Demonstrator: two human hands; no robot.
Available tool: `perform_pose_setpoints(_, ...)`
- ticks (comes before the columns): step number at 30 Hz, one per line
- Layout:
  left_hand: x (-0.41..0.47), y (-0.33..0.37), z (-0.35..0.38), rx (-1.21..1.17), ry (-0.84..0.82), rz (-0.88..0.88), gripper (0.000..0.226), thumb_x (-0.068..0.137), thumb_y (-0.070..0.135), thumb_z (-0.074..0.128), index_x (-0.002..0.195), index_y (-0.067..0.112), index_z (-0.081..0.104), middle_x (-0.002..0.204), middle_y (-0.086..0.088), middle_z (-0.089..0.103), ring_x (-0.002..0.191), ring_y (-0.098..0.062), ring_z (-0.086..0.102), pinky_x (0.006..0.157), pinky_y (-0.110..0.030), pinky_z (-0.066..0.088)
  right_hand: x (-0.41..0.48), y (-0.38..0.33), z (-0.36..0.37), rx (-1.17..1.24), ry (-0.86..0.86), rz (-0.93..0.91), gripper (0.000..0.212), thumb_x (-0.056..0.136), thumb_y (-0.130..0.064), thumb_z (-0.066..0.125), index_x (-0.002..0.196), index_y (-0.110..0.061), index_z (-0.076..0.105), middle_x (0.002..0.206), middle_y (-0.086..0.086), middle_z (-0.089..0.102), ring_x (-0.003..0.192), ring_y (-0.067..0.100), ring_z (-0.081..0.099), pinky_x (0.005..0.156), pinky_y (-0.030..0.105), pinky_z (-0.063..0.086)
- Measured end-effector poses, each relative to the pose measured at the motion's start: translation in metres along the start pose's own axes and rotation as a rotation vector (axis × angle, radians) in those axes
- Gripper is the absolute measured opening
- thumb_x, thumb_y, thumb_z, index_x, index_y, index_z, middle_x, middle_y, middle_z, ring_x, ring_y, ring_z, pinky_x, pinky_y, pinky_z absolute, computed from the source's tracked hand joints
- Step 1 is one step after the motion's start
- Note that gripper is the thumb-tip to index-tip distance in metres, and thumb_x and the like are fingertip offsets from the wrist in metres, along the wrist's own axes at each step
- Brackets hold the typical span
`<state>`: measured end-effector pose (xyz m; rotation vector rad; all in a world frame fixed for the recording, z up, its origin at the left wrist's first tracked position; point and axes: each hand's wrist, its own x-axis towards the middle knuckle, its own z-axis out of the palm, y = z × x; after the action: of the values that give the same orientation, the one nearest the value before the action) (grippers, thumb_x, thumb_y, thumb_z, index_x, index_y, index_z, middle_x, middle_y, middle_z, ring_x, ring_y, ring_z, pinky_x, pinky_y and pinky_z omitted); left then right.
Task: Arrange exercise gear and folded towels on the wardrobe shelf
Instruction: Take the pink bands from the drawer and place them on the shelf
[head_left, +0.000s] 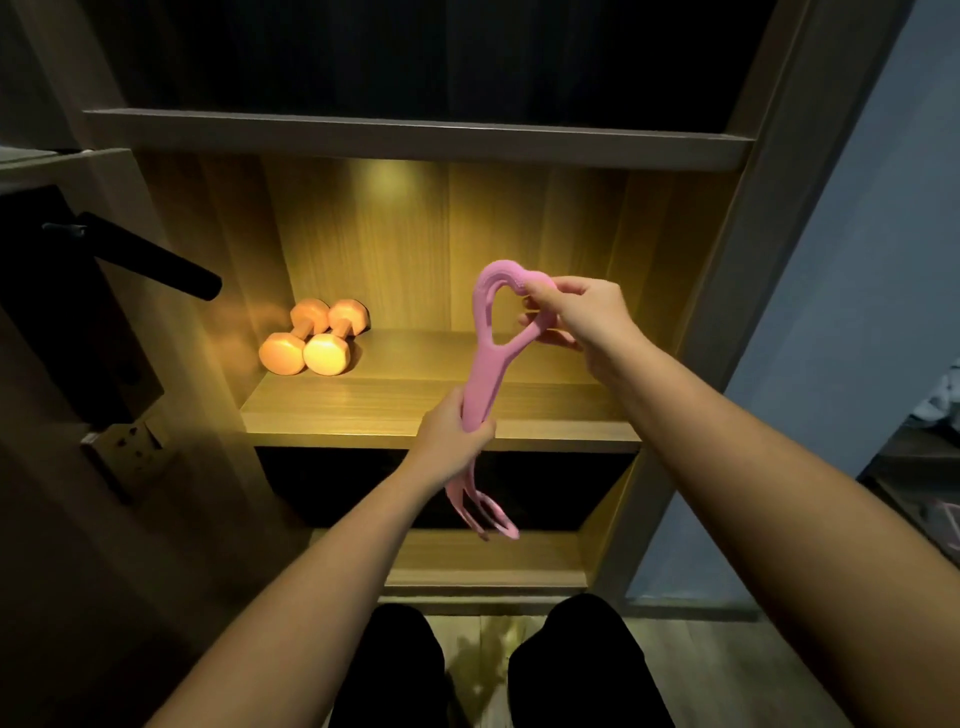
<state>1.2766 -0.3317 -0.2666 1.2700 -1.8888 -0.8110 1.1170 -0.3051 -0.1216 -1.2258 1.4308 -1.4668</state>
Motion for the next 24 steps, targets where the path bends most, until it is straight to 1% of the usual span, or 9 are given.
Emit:
perform_pose_setpoints(2, 0.000, -0.008, 0.002, 0.092, -0.039, 0.024, 0.034, 0.087, 0.027, 0.064, 0.114, 0.025, 0.044, 0.090, 0.013, 0.053, 0.078, -0.006, 0.056, 0.060, -0.023, 0.047, 0.005, 0.001, -0.010, 0.019, 0.057, 0.001, 0.008, 0.088, -0.025, 0.070, 0.087, -0.017, 0.070, 0.085, 0.005, 0.072, 0.068, 0.013, 0.072, 0.056, 0.022, 0.056)
perform_pose_setpoints(4, 0.000, -0.014, 0.002, 0.176, -0.040, 0.039, 0.028, 0.090, 0.027, 0.062, 0.110, 0.027, 0.042, 0.087, 0.014, 0.053, 0.073, -0.004, 0.055, 0.056, -0.020, 0.041, 0.008, 0.005, -0.018, 0.008, 0.089, 0.019, 0.008, 0.088, -0.024, 0.070, 0.087, -0.017, 0.069, 0.087, 0.006, 0.071, 0.069, 0.014, 0.073, 0.056, 0.023, 0.056)
perform_pose_setpoints(8, 0.000, -0.021, -0.002, 0.275, -0.089, 0.079, 0.016, 0.094, 0.028, 0.055, 0.106, 0.025, 0.044, 0.082, 0.009, 0.054, 0.068, -0.011, 0.056, 0.054, -0.022, 0.040, 0.011, 0.015, -0.025, 0.035, 0.099, 0.080, 0.006, 0.087, -0.021, 0.070, 0.086, -0.015, 0.068, 0.088, 0.008, 0.072, 0.070, 0.016, 0.073, 0.056, 0.025, 0.057)
perform_pose_setpoints(10, -0.003, -0.025, -0.008, 0.263, -0.112, 0.085, 0.021, 0.092, 0.029, 0.056, 0.110, 0.025, 0.046, 0.083, 0.008, 0.056, 0.068, -0.011, 0.057, 0.055, -0.024, 0.043, 0.012, 0.020, -0.026, 0.040, 0.111, 0.123, 0.010, 0.087, -0.021, 0.070, 0.092, -0.012, 0.069, 0.090, 0.008, 0.072, 0.072, 0.018, 0.073, 0.059, 0.027, 0.059)
perform_pose_setpoints(12, -0.007, -0.031, -0.014, 0.278, -0.115, 0.056, 0.023, 0.086, 0.027, 0.060, 0.106, 0.025, 0.048, 0.084, 0.005, 0.058, 0.070, -0.013, 0.058, 0.058, -0.029, 0.049, 0.014, 0.023, -0.027, 0.057, 0.126, 0.153, 0.014, 0.087, -0.022, 0.070, 0.096, -0.011, 0.069, 0.091, 0.008, 0.072, 0.074, 0.017, 0.073, 0.062, 0.028, 0.060)
perform_pose_setpoints(16, -0.021, -0.058, -0.024, 0.370, -0.185, -0.063, 0.011, 0.086, 0.023, 0.062, 0.095, 0.021, 0.057, 0.083, 0.002, 0.062, 0.072, -0.016, 0.063, 0.069, -0.039, 0.059, 0.018, 0.025, -0.032, 0.063, 0.178, 0.172, 0.010, 0.087, -0.023, 0.070, 0.091, -0.015, 0.067, 0.092, 0.007, 0.072, 0.078, 0.018, 0.073, 0.068, 0.029, 0.061)
perform_pose_setpoints(18, -0.026, -0.068, -0.028, 0.360, -0.179, -0.098, 0.013, 0.089, 0.030, 0.063, 0.099, 0.022, 0.060, 0.082, 0.003, 0.064, 0.068, -0.012, 0.066, 0.063, -0.031, 0.060, 0.018, 0.030, -0.035, 0.048, 0.187, 0.198, 0.010, 0.087, -0.023, 0.070, 0.092, -0.014, 0.066, 0.094, 0.008, 0.072, 0.080, 0.018, 0.073, 0.070, 0.030, 0.061)
perform_pose_setpoints(20, -0.029, -0.069, -0.033, 0.359, -0.181, -0.116, 0.013, 0.091, 0.038, 0.062, 0.098, 0.027, 0.058, 0.078, 0.004, 0.065, 0.063, -0.011, 0.067, 0.054, -0.024, 0.056, 0.018, 0.037, -0.036, 0.048, 0.189, 0.238, 0.011, 0.087, -0.023, 0.070, 0.092, -0.014, 0.065, 0.093, 0.008, 0.073, 0.079, 0.018, 0.073, 0.067, 0.028, 0.060)
perform_pose_setpoints(24, -0.032, -0.070, -0.048, 0.494, -0.236, -0.077, 0.020, 0.087, 0.047, 0.063, 0.092, 0.029, 0.059, 0.077, 0.008, 0.062, 0.068, -0.008, 0.060, 0.060, -0.026, 0.050, 0.016, 0.053, -0.038, 0.080, 0.216, 0.326, 0.014, 0.086, -0.023, 0.071, 0.093, -0.012, 0.064, 0.090, 0.007, 0.073, 0.074, 0.016, 0.074, 0.058, 0.024, 0.058)
